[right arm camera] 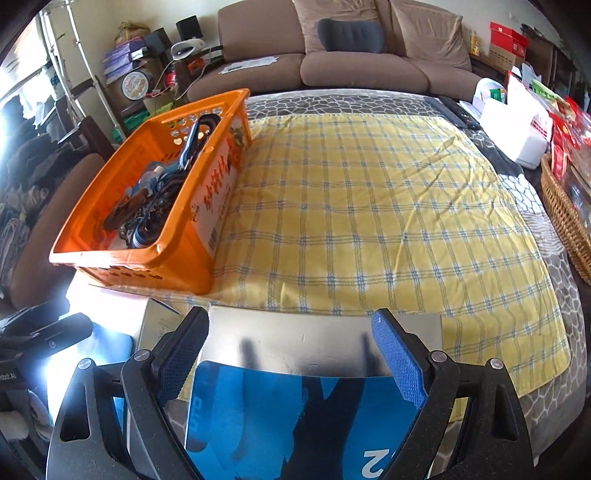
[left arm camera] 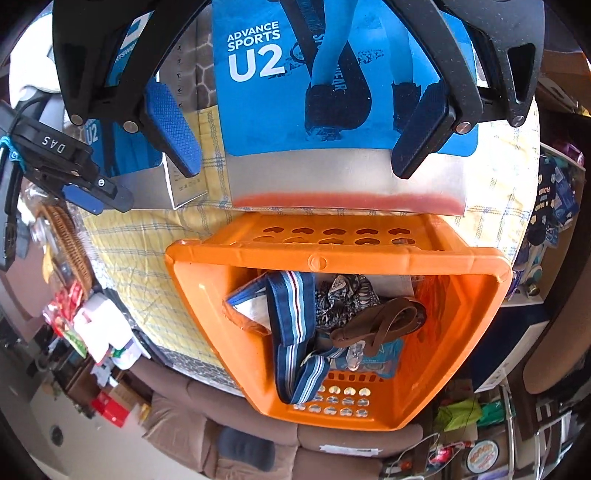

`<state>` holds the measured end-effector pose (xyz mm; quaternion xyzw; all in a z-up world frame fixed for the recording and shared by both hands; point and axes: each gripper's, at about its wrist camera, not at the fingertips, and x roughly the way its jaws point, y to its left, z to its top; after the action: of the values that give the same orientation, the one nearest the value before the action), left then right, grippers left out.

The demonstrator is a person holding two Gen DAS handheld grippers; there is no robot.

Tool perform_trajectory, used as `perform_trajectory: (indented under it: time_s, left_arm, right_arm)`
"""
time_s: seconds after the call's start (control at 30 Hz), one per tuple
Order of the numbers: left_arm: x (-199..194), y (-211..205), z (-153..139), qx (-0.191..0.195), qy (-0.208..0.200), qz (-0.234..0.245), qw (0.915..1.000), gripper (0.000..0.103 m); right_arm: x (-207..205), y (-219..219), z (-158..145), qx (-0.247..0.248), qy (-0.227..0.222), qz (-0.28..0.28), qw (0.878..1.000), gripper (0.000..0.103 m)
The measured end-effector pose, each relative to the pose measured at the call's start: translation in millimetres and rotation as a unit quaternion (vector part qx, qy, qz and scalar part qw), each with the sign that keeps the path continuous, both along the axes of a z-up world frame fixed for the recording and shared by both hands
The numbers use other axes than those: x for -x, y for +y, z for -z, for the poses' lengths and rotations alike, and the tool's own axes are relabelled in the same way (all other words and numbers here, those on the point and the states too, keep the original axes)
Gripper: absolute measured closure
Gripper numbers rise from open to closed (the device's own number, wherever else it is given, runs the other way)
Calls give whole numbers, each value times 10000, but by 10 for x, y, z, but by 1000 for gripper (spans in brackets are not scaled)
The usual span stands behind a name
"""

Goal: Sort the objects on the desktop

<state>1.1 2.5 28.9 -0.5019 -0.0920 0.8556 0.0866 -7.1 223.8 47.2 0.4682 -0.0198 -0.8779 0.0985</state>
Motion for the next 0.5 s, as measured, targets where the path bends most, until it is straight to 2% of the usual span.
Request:
perform_trajectory:
  time_s: [0.4,0.5]
  left_arm:
    - [90,160,154,875,292,-103,9957,0]
    - [85,186,163,932,378,-118,9949,0]
  right_arm:
    - [-17,65,170,-122,189,84,9997,9]
    - [-18,58,191,-179,232,95,9995,6]
